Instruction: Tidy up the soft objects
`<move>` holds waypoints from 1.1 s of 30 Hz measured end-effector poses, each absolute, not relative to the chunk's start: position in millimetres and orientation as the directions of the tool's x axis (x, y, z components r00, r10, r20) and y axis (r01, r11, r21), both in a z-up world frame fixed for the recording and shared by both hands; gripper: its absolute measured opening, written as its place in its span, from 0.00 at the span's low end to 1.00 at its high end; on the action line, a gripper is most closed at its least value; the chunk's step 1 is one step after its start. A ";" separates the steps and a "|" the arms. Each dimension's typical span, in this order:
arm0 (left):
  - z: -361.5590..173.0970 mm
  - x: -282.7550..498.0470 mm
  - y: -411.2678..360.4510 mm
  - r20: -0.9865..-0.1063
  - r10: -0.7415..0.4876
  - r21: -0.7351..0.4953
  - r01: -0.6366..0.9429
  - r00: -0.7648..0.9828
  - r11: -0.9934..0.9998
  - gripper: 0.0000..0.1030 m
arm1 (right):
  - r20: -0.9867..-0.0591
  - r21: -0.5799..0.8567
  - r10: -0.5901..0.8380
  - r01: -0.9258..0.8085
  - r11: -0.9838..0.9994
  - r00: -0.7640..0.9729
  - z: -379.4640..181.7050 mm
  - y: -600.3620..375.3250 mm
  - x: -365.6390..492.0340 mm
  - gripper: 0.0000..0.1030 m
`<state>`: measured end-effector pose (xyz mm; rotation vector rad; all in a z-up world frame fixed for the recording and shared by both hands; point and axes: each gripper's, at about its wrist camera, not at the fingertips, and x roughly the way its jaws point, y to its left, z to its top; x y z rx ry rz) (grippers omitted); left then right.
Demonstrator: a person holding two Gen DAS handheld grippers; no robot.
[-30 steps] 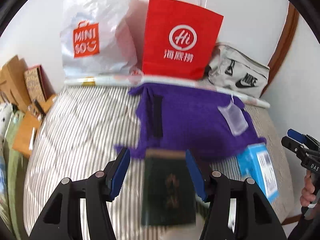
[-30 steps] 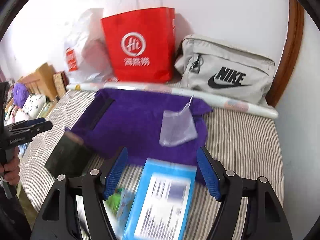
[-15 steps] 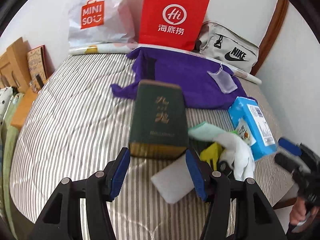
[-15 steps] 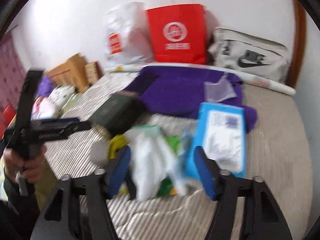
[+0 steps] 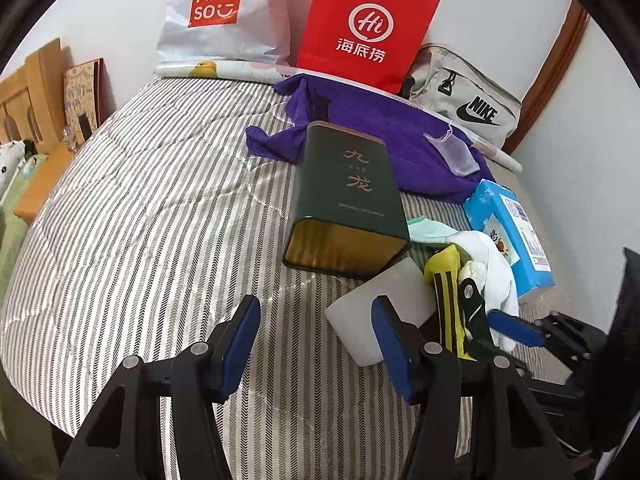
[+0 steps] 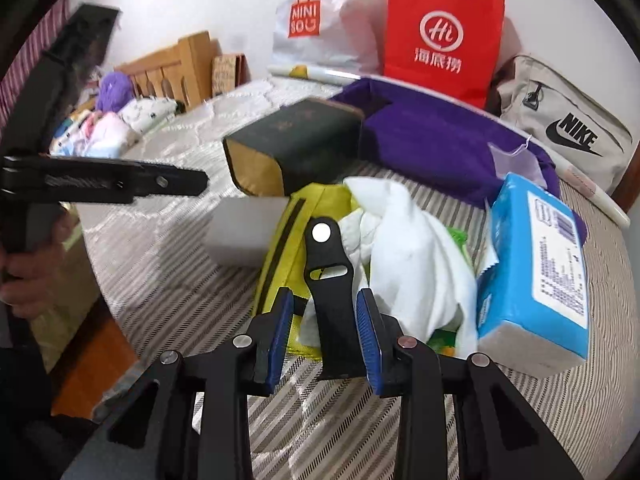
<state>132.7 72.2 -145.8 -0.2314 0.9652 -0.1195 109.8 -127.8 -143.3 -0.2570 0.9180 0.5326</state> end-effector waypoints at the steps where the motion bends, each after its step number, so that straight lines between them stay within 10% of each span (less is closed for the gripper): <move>1: -146.5 132.9 73.5 -0.798 -0.208 -0.254 -0.003 0.565 0.967 0.54 | -0.813 0.006 0.318 -0.540 0.842 0.488 -146.2 -124.9 111.5 0.32; 12: -152.4 131.4 76.7 -0.791 -0.245 -0.281 0.023 0.561 0.959 0.54 | -0.771 0.045 0.363 -0.525 0.850 0.523 -125.5 -130.6 108.2 0.24; 14: -153.4 130.8 73.6 -0.791 -0.248 -0.275 0.037 0.559 0.961 0.54 | -0.758 0.081 0.390 -0.517 0.852 0.523 -118.9 -136.4 106.5 0.03; 24: -172.8 134.4 59.3 -0.816 -0.249 -0.242 0.082 0.522 0.967 0.56 | -0.783 0.132 0.399 -0.499 0.857 0.477 -131.9 -152.0 107.0 0.05; 26: -171.7 133.2 60.4 -0.814 -0.250 -0.244 0.082 0.524 0.966 0.56 | -0.779 0.154 0.420 -0.508 0.847 0.465 -133.5 -152.7 100.6 0.11; 28: -171.3 132.5 62.2 -0.816 -0.246 -0.242 0.078 0.523 0.967 0.56 | -0.783 0.181 0.445 -0.525 0.832 0.435 -136.3 -151.4 94.3 0.44; 33: -173.1 132.2 62.1 -0.818 -0.251 -0.247 0.078 0.517 0.966 0.56 | -0.799 0.167 0.433 -0.538 0.826 0.417 -151.0 -140.3 85.1 0.50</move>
